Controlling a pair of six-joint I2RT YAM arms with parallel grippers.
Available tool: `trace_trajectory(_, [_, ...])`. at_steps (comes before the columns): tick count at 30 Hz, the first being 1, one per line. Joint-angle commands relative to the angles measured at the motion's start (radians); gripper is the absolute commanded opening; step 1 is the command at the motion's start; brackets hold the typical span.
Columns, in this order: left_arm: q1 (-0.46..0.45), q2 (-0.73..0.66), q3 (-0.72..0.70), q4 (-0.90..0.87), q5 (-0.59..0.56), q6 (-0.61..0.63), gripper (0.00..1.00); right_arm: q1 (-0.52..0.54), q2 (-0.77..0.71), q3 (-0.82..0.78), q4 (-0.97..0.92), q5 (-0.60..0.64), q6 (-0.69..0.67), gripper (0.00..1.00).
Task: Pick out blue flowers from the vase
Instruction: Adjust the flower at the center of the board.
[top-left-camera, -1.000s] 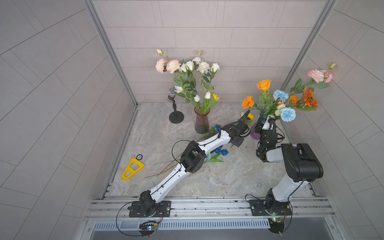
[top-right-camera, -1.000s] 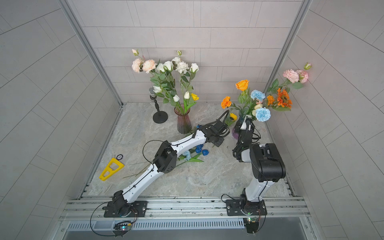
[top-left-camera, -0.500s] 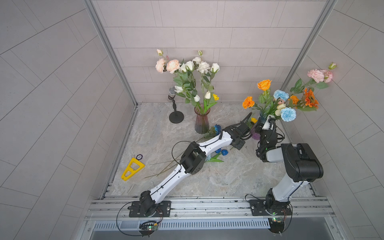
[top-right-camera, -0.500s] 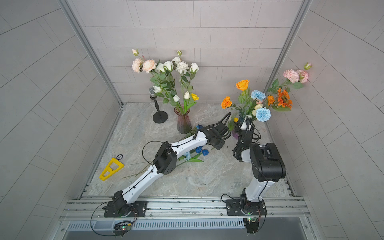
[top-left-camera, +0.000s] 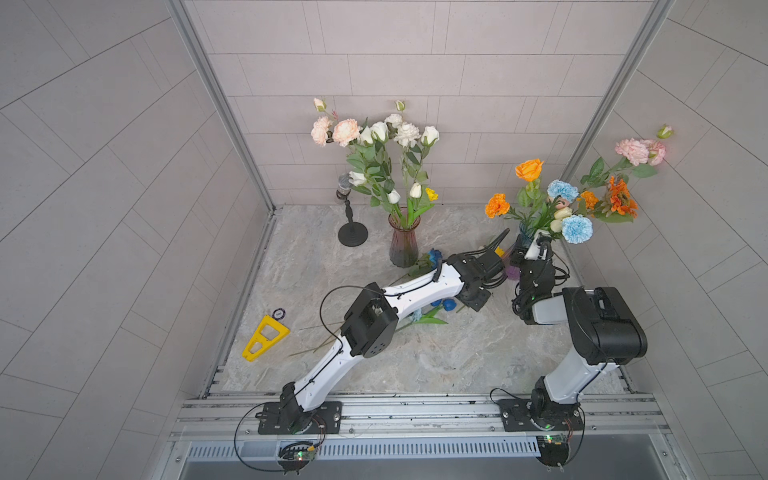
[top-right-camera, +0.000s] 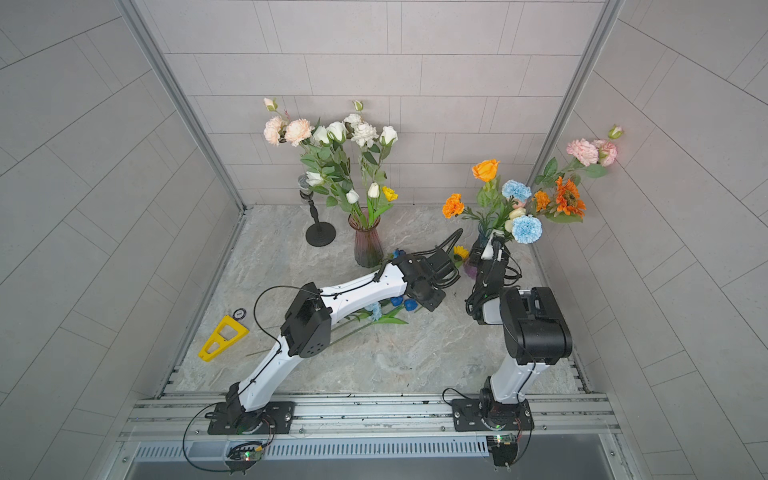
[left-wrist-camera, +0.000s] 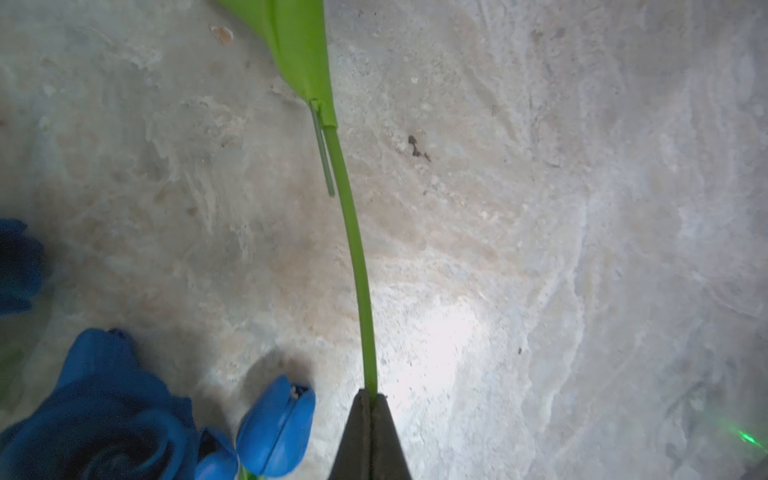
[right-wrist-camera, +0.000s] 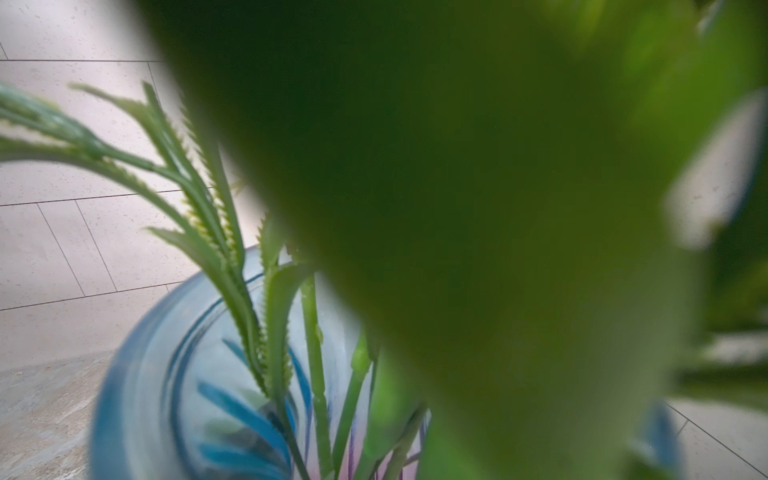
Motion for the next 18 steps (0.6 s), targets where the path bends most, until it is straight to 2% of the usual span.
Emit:
trace_trajectory(1, [-0.013,-0.043,-0.085,-0.031,-0.018,-0.038,0.00,-0.003,-0.048,0.002,0.078,-0.007,0.028,0.65])
trace_trajectory(2, [-0.015,-0.051,-0.107,-0.028,-0.016,-0.042,0.00,-0.003,-0.048,0.001,0.078,-0.007,0.029,0.65])
trace_trajectory(3, [-0.015,-0.058,-0.128,-0.022,-0.012,-0.047,0.08,-0.002,-0.049,0.001,0.078,-0.008,0.031,0.65])
trace_trajectory(5, [-0.017,-0.071,-0.154,-0.013,-0.014,-0.058,0.35,-0.002,-0.049,0.003,0.078,-0.008,0.030,0.65])
trace_trajectory(8, [-0.017,-0.096,-0.166,0.014,-0.015,-0.060,0.53,-0.002,-0.047,0.004,0.078,-0.008,0.029,0.65])
trace_trajectory(12, [-0.013,-0.092,-0.147,0.071,-0.025,-0.056,0.59,-0.002,-0.051,0.004,0.078,-0.011,0.030,0.66])
trace_trajectory(18, [0.017,0.032,0.023,0.111,-0.009,-0.055,0.60,-0.002,-0.051,0.004,0.078,-0.012,0.025,0.66])
